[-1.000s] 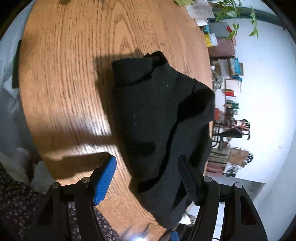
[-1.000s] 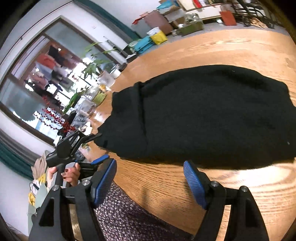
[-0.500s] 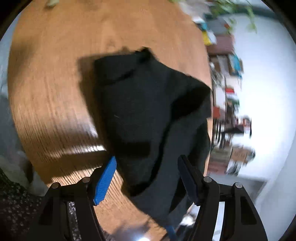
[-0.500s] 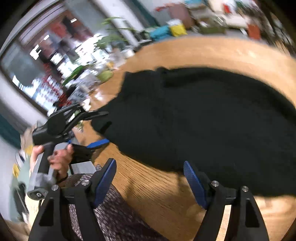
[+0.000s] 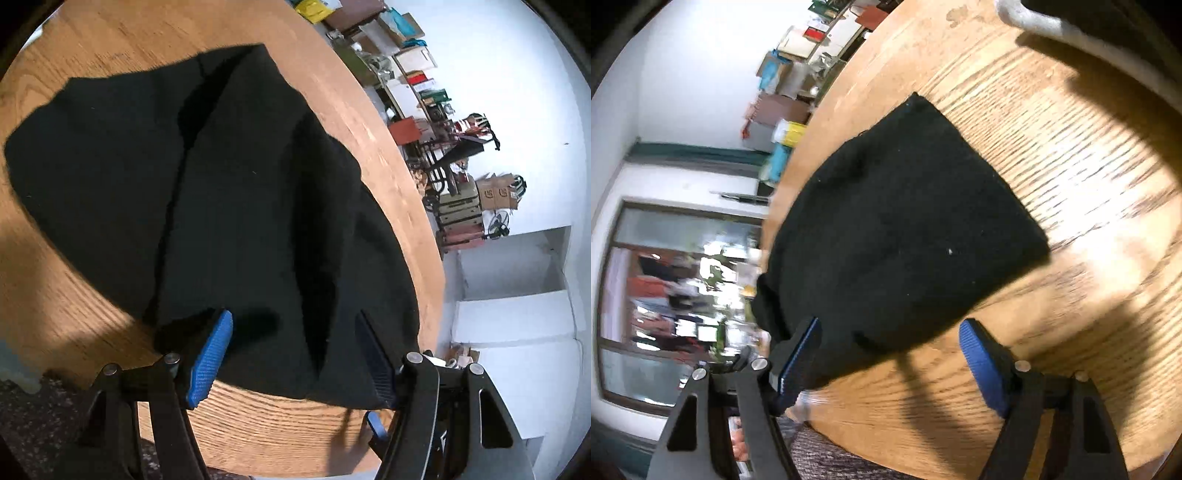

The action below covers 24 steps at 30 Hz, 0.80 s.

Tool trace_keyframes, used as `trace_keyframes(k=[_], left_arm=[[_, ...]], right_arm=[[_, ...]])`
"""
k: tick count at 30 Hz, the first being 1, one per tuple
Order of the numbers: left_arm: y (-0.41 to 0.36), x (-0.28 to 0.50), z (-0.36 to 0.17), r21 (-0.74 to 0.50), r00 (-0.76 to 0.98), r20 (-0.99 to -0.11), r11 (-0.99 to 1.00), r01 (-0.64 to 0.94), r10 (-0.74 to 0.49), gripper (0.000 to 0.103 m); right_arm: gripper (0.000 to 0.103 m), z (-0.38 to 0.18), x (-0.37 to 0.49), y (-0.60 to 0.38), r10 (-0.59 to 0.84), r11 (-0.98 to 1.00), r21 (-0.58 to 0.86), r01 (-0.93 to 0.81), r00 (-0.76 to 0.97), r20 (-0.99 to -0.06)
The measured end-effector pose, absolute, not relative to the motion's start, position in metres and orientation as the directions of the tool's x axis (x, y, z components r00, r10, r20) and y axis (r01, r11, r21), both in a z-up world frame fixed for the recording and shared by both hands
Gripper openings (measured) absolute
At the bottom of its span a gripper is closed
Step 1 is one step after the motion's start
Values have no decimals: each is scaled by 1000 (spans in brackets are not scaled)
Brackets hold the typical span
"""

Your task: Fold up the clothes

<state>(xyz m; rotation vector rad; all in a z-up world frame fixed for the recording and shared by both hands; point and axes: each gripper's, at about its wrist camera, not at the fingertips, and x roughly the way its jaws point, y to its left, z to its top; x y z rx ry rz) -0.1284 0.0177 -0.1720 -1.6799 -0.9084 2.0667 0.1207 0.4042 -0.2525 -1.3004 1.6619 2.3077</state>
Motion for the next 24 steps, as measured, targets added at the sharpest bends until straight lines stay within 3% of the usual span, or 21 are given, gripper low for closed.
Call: trace_keyframes(k=[8, 9, 10, 13, 21, 24], left_arm=[[35, -136, -181, -633, -247, -766, -765, 120, 594, 69], [38, -137, -183, -632, -245, -767, -764, 128, 593, 69], [38, -137, -186, -634, -243, -766, -761, 133, 595, 69], [38, -136, -192, -638, -243, -764, -757, 141, 598, 69], [46, -126, -189, -631, -306, -755, -769, 101, 580, 76], [32, -123, -193, -777, -320, -620, -618, 124, 716, 76]], right_arm=[[77, -261, 115, 422, -335, -288, 824, -487, -755, -563], [69, -261, 113, 422, -317, -290, 816, -500, -755, -575], [53, -263, 111, 421, -306, -292, 807, -513, -749, -587], [37, -269, 107, 418, -313, -289, 812, -507, -752, -580], [25, -229, 115, 414, -311, -386, 841, -380, -804, -507], [25, -198, 108, 402, -316, -469, 831, -300, -821, -475]])
